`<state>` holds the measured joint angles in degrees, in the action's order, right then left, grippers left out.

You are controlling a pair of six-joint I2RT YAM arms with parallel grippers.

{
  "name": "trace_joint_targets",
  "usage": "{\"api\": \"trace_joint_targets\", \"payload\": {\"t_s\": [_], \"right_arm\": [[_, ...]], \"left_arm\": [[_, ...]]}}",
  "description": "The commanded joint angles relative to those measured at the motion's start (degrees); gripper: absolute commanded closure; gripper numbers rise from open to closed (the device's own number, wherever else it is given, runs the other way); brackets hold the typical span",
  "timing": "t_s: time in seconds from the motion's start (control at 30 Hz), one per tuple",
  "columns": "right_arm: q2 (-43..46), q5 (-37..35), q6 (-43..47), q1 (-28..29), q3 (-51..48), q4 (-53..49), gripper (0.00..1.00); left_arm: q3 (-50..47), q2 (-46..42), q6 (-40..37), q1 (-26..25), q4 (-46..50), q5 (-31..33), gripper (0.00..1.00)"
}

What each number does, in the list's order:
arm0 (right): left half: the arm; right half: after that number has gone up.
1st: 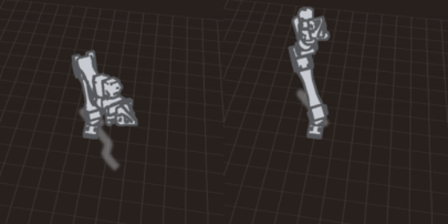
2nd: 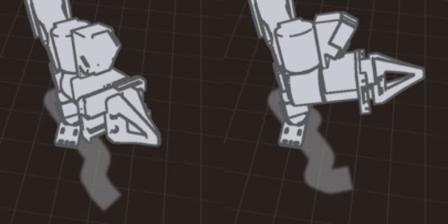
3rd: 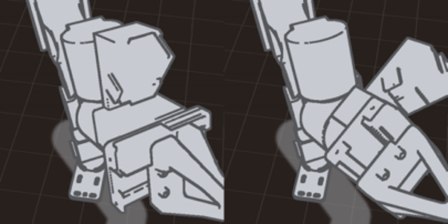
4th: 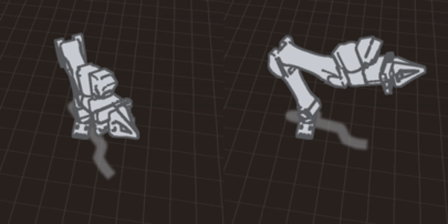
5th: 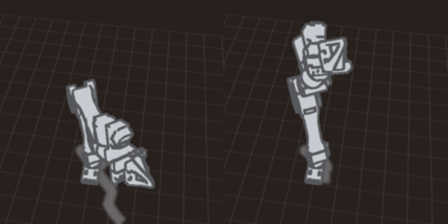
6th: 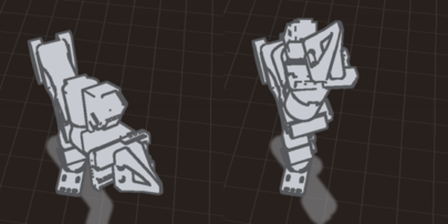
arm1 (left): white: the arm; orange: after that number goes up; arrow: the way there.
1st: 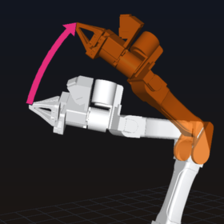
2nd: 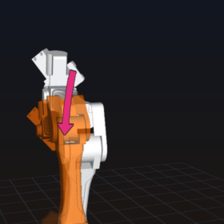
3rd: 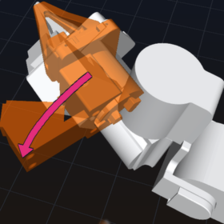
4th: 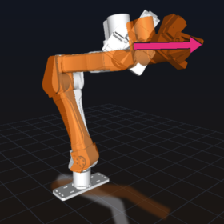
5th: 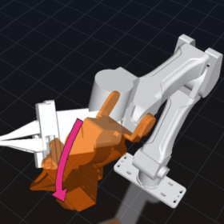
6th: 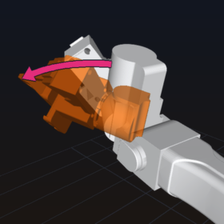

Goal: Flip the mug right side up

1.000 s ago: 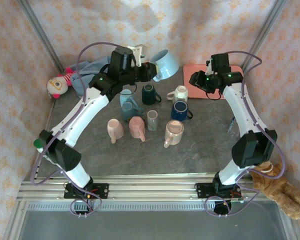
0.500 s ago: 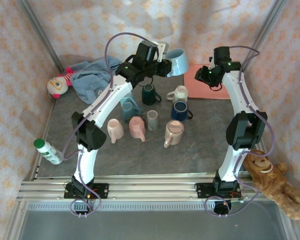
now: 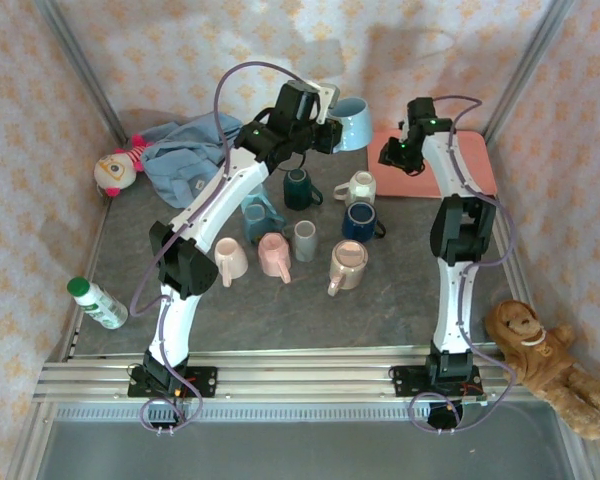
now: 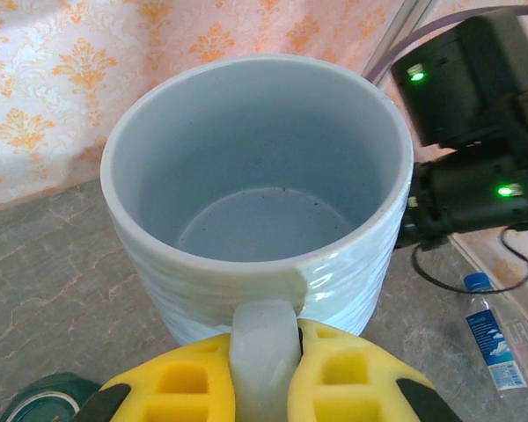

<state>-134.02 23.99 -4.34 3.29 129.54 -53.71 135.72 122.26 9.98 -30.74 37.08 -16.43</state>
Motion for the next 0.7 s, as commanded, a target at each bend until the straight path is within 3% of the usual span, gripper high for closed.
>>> {"api": "trace_joint_targets", "payload": {"t_s": [0.0,0.17,0.47,0.67], "right_arm": [[-3.83,-0.39,-1.76,1.57,5.4,-1.66,0.63],[-10.64,-1.71,-3.04,2.72,12.45,-1.56,0.68],[-15.54,-2.21,-5.58,3.57,13.81,2.54,0.73],[-17.24,2.64,-6.12,4.09,13.51,3.44,0.75]], "left_arm": [[2.73,-2.99,-1.43,1.41,-4.91,0.64,1.0],[2.55,-3.14,-1.32,2.65,-5.17,-0.41,1.0],[2.59,-2.89,-1.2,4.45,-5.0,-1.59,1.0],[2.6,-2.77,-2.0,5.1,-4.23,-2.01,1.0]]}}
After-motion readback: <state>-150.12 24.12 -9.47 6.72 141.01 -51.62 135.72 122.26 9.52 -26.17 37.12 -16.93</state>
